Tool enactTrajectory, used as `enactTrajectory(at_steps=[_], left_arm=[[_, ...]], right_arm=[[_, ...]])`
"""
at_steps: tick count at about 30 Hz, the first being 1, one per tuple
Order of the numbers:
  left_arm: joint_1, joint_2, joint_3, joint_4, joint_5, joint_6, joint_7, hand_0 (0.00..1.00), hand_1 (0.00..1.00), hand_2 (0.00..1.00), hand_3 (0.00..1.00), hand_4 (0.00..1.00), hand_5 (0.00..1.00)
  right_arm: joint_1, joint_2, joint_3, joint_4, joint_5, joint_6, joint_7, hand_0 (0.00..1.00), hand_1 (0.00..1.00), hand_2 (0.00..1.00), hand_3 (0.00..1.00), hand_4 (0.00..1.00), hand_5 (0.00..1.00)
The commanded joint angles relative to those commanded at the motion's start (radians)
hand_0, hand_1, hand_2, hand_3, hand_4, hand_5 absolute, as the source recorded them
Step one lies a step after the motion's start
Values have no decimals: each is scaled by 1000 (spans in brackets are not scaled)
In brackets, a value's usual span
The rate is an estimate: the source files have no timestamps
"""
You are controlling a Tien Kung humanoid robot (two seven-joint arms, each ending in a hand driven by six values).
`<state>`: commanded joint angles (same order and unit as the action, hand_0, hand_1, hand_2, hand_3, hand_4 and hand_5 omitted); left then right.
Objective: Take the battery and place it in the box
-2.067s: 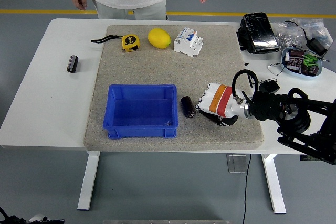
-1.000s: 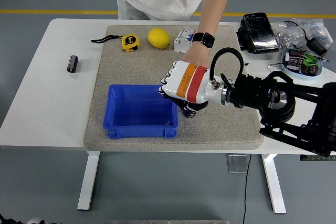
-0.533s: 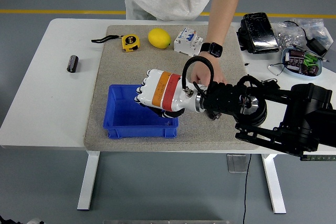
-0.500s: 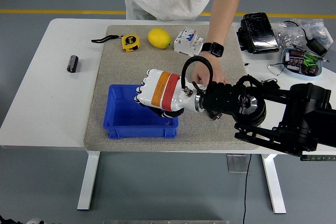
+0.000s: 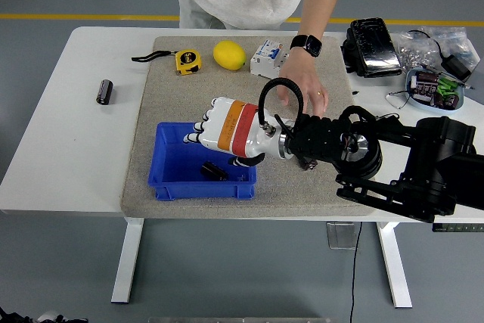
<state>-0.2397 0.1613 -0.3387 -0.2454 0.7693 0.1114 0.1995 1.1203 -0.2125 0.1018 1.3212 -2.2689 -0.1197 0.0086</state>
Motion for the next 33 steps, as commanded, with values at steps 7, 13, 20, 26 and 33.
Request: enactTrajectory(at_steps=[7, 13, 20, 26, 33], left_arm=[[-1, 0, 3, 0, -6, 2, -2, 736, 729, 779, 637, 649, 530], [0, 2, 3, 2, -6, 2, -4, 736, 728, 778, 636, 649, 530], [0, 2, 2, 1, -2, 1, -1, 736, 726, 778, 636, 649, 529], [3, 2, 0, 2, -2, 1, -1, 736, 726, 776, 636, 648, 528], [5, 0, 1, 1, -4, -1, -2, 736, 728, 777, 636, 648, 528]], right_arm=[[-4, -18, 26, 7, 0, 26, -3, 353, 543, 782, 883, 945, 186], [-12, -78, 81, 38, 19, 110, -34, 359, 579, 748, 865, 998, 264], [-41, -129, 163, 26, 194, 230, -70, 450, 621, 758, 840, 998, 324], [-57, -143, 182, -54, 256, 252, -64, 474, 631, 757, 822, 998, 373], [-84, -133, 158, -133, 279, 276, -61, 476, 633, 750, 816, 998, 372]])
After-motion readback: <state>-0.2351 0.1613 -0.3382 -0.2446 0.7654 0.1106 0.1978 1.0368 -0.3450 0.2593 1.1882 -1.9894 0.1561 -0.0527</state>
